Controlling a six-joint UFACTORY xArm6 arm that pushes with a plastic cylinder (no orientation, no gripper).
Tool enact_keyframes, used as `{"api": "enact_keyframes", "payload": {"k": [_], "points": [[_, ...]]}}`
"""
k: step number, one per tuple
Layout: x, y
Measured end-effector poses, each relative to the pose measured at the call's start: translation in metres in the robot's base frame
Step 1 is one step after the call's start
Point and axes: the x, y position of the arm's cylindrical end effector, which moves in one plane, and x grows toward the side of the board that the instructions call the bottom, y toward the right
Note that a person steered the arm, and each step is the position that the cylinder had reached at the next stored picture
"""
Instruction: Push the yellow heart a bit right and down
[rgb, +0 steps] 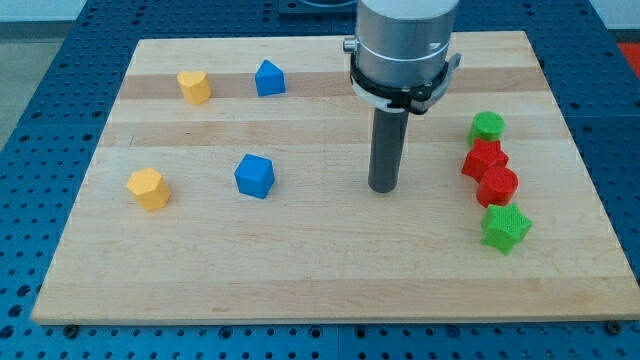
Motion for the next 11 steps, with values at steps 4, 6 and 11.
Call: {"api": "enact_keyframes", "payload": {"k": [4,6,11], "points": [[-0.049,-0.065],[-0.049,-0.065],[-0.097,-0.11]]}}
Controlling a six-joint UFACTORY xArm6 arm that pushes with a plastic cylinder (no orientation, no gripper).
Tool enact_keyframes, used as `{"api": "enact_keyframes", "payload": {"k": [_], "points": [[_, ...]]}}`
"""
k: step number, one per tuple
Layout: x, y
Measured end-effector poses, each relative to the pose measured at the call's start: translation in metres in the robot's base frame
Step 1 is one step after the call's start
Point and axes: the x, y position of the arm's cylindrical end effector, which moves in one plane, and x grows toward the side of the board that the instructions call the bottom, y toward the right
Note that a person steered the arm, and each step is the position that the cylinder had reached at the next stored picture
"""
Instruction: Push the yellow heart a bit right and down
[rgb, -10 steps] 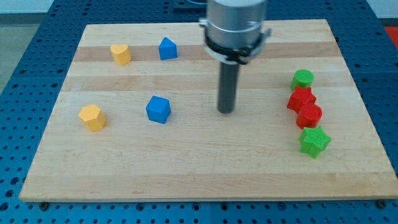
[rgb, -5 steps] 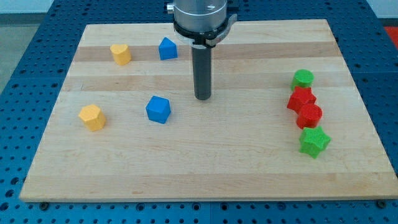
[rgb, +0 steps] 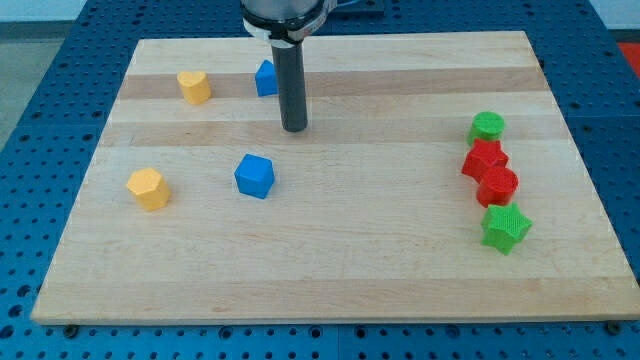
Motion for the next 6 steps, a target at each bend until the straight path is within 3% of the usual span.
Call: {"api": "enact_keyframes", "payload": {"k": [2,4,5,6], "points": [[-0.003,-0.116],[-0.003,-0.18],[-0.054,-0.196],[-0.136,-0.196]]}}
